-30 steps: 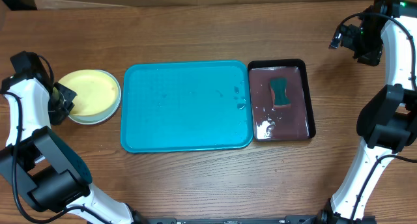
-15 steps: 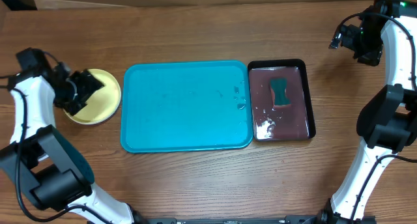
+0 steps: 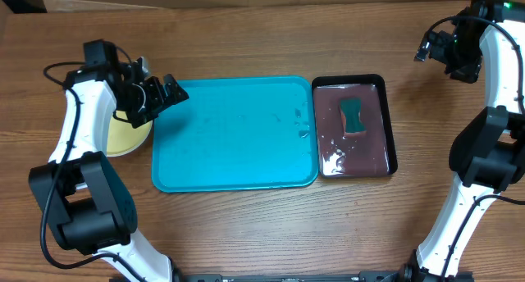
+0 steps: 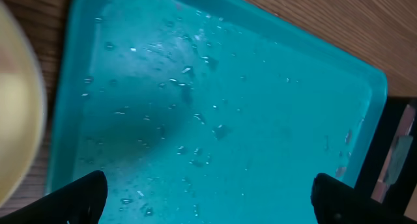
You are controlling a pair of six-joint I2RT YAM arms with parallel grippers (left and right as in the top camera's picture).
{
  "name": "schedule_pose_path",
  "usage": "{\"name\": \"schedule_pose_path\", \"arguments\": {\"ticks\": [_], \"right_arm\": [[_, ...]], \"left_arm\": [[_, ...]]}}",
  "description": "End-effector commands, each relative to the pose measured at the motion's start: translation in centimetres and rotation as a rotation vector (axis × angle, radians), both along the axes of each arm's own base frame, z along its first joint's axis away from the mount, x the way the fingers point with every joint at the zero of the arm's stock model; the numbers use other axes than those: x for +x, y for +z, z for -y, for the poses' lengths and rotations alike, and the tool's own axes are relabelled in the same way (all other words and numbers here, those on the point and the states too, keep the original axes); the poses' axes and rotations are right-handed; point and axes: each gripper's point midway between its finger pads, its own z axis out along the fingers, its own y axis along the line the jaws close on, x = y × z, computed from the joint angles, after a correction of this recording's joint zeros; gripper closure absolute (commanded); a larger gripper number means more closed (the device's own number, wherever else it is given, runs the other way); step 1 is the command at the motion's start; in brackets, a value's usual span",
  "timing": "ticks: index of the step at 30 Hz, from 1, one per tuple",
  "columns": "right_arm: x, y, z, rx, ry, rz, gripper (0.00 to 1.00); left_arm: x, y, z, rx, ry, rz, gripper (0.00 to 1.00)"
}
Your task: Clean dirty plates on tray and stack at the side
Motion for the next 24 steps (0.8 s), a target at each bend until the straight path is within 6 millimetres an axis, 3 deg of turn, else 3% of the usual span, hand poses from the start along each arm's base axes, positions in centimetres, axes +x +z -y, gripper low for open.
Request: {"name": "schedule_pose_path", "arguments": {"ticks": [1,11,15,17,20,24], "right_arm": [[0.3,0.8,0.1,0.002,-0.003,0.024,0.00],[0.3,0.6,0.2,0.000,-0.004,0.020,0.00],[0.6,1.2,-1.2,-0.003,0.024,0.033,0.00],[0.7,3.0,-2.5,-0.010,0.050,0.068,0.00],[0.6,7.5,-4.7,-0.028,0.093,0.160,0.00],[-1.0,15.8,-7.8,-0.055,0.152,0.334,0.00]], "left_arm": [[0.1,1.0,1.0,-0.004,-0.046,0.038,0.00],[0.1,1.0,1.2,-0.004,-0.049,0.038,0.00],[0.1,1.0,1.2,-0.004,-0.049,0.038,0.00],[0.1,1.0,1.2,-0.004,-0.049,0.038,0.00],[0.1,1.0,1.2,-0.004,-0.049,0.038,0.00],[0.1,1.0,1.2,-0.004,-0.049,0.038,0.00]]}}
